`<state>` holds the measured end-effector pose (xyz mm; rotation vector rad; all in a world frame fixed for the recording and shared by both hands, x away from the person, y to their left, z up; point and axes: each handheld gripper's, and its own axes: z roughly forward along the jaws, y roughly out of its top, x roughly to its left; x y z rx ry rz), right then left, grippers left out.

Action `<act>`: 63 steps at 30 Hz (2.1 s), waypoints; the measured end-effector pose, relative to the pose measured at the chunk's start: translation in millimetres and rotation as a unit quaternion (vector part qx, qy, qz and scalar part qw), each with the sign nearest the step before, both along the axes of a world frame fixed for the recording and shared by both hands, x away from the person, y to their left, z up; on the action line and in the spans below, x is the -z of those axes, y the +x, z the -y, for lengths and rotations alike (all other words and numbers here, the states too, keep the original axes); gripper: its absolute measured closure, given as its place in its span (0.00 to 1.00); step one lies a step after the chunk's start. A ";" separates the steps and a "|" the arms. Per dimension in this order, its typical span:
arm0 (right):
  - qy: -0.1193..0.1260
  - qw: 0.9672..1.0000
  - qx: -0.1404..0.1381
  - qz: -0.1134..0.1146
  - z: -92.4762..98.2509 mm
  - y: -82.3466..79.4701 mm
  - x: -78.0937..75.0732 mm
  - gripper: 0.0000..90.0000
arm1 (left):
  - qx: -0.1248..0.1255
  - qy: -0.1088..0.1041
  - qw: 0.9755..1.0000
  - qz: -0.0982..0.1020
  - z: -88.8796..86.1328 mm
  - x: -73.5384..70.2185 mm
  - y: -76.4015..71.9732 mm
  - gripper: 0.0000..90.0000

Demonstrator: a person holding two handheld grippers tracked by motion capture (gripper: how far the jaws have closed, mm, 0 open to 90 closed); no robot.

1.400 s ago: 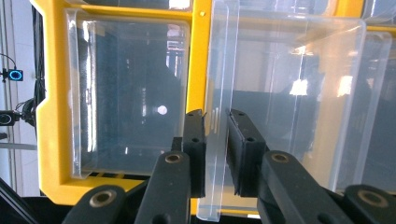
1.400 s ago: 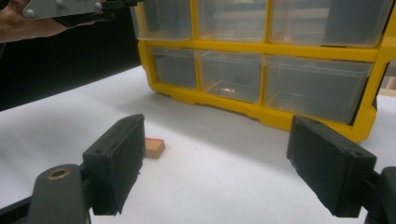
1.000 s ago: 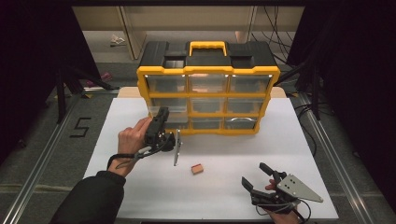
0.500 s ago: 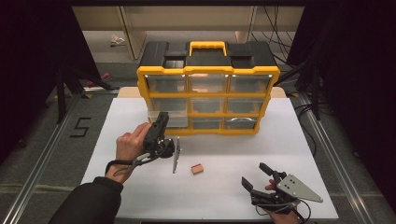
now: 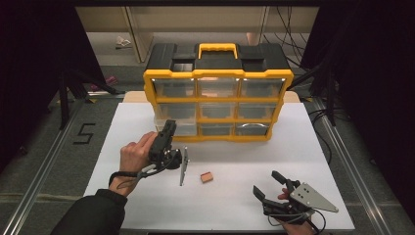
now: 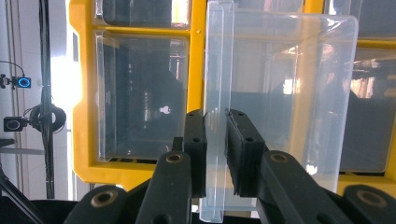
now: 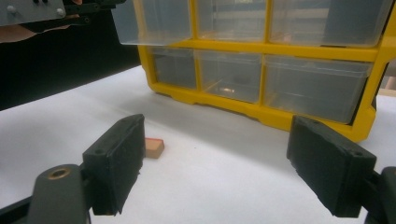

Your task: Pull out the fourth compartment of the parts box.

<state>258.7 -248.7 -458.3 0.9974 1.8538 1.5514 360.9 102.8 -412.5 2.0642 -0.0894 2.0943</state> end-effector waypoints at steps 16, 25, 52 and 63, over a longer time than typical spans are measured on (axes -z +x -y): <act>-0.002 1.000 0.000 0.000 0.0 -0.1 -0.1 0.23 | 0.005 0.004 1.000 0.006 -1.9 3.8 -10.5 0.87; -0.001 1.000 -0.001 0.001 -0.4 -0.2 0.0 0.23 | 0.006 0.005 1.000 0.005 -1.8 5.1 -14.1 0.87; -0.001 1.000 0.000 0.001 -0.3 -0.1 0.0 0.23 | 0.005 -0.102 0.994 -0.042 -2.1 4.8 -18.7 0.45; -0.001 1.000 -0.001 0.002 -0.4 -0.1 0.0 0.23 | 0.031 -0.214 0.971 -0.100 2.9 -7.0 -26.5 0.35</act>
